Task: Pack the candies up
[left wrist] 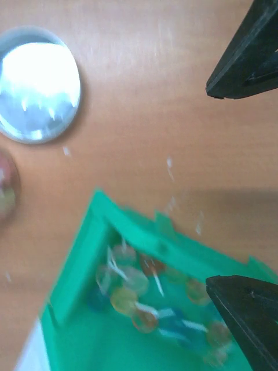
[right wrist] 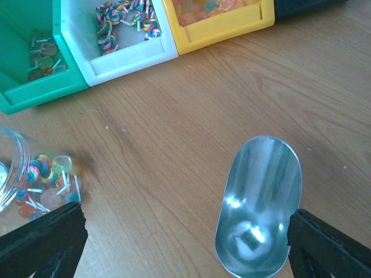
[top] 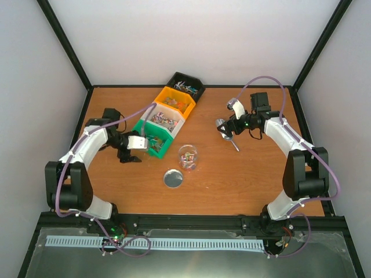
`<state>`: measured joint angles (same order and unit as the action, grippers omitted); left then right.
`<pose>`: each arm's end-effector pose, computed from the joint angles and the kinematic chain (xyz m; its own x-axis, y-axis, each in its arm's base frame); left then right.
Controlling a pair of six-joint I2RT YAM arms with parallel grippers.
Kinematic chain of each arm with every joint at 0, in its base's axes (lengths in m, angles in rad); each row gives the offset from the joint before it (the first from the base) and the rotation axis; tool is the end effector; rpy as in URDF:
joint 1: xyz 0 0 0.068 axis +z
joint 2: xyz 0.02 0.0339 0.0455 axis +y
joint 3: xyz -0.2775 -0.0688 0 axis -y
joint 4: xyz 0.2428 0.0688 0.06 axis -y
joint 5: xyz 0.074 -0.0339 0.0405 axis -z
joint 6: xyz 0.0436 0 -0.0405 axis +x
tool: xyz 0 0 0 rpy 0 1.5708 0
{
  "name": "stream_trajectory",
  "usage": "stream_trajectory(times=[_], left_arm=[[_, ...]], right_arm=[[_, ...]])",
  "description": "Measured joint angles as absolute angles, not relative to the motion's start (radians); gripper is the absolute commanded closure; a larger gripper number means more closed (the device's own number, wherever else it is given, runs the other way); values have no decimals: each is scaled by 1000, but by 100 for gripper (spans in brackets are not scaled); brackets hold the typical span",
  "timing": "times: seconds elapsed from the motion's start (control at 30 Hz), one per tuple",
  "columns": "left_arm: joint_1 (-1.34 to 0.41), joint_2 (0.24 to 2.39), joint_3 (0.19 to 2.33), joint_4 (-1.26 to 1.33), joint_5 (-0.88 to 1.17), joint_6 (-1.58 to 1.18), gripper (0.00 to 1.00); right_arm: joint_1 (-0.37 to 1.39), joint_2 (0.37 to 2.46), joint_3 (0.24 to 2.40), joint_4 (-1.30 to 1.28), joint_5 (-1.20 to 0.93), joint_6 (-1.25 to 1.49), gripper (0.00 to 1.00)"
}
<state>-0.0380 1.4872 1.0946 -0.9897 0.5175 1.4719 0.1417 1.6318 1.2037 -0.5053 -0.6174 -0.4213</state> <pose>0.2641 -0.0316 0.2427 0.0281 0.8644 -0.5021 0.9892 0.0483 0.1385 0.3409 0.0741 0.2562 -0.5395 -0.4138 -0.7333 -0.7417 0.6458 0.1812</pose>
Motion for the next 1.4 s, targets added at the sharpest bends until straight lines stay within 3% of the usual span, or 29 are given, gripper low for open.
stream_trajectory(times=[0.17, 0.6, 1.2, 1.4], left_arm=[[-162, 1435, 994, -1048, 529, 1576, 33], [-482, 1499, 873, -888, 508, 1509, 44], [-543, 1596, 848, -785, 419, 1526, 60], [-565, 1596, 849, -803, 382, 1526, 70]], right_arm=[[142, 1633, 1204, -505, -626, -417, 6], [142, 1639, 1206, -555, -644, -419, 6], [142, 1633, 1203, -590, -635, -435, 6], [142, 1614, 1198, -606, -639, -438, 7]])
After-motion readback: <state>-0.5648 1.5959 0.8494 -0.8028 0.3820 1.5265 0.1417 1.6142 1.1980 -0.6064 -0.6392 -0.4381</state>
